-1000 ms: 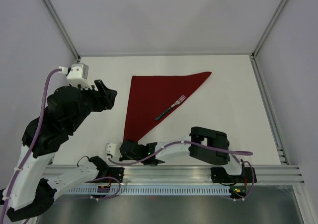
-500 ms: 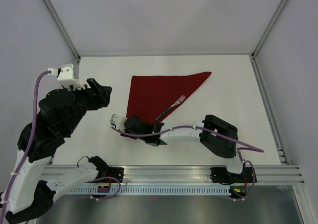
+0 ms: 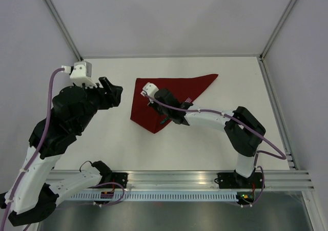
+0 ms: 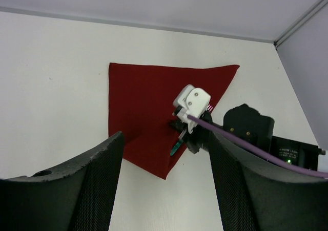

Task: Fold the napkin, place the utensils inside, and roll it up
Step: Fold the napkin at the center of the board.

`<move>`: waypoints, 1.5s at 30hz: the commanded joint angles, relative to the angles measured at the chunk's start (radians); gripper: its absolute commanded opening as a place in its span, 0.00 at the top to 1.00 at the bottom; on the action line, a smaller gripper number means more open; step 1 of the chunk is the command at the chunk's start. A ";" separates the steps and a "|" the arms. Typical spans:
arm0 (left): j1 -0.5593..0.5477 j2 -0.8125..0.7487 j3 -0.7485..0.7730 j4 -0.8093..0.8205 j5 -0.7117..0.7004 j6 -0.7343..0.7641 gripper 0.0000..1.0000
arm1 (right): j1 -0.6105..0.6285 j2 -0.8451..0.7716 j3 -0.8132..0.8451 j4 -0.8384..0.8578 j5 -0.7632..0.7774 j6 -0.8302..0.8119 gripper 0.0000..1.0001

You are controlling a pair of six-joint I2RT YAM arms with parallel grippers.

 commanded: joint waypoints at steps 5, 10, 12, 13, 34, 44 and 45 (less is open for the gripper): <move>0.001 0.051 -0.043 0.101 0.057 -0.001 0.28 | -0.135 -0.082 -0.110 0.002 0.009 0.004 1.00; 0.001 0.097 -0.084 0.146 0.093 -0.005 0.28 | -0.209 -0.101 -0.153 0.005 0.001 -0.003 1.00; 0.001 0.115 -0.105 0.170 0.108 -0.010 0.28 | -0.230 -0.102 -0.168 0.008 -0.002 -0.002 1.00; 0.001 0.124 -0.112 0.178 0.114 -0.011 0.28 | -0.238 -0.104 -0.171 0.011 -0.007 -0.002 0.99; 0.001 0.338 -0.267 0.347 0.261 -0.051 0.29 | -0.347 -0.116 -0.213 0.010 -0.044 0.014 0.99; 0.001 0.427 -0.311 0.408 0.300 -0.063 0.29 | -0.367 -0.102 -0.214 0.013 -0.047 0.017 0.99; 0.001 0.433 -0.316 0.417 0.301 -0.065 0.29 | -0.368 -0.104 -0.217 0.015 -0.048 0.018 0.99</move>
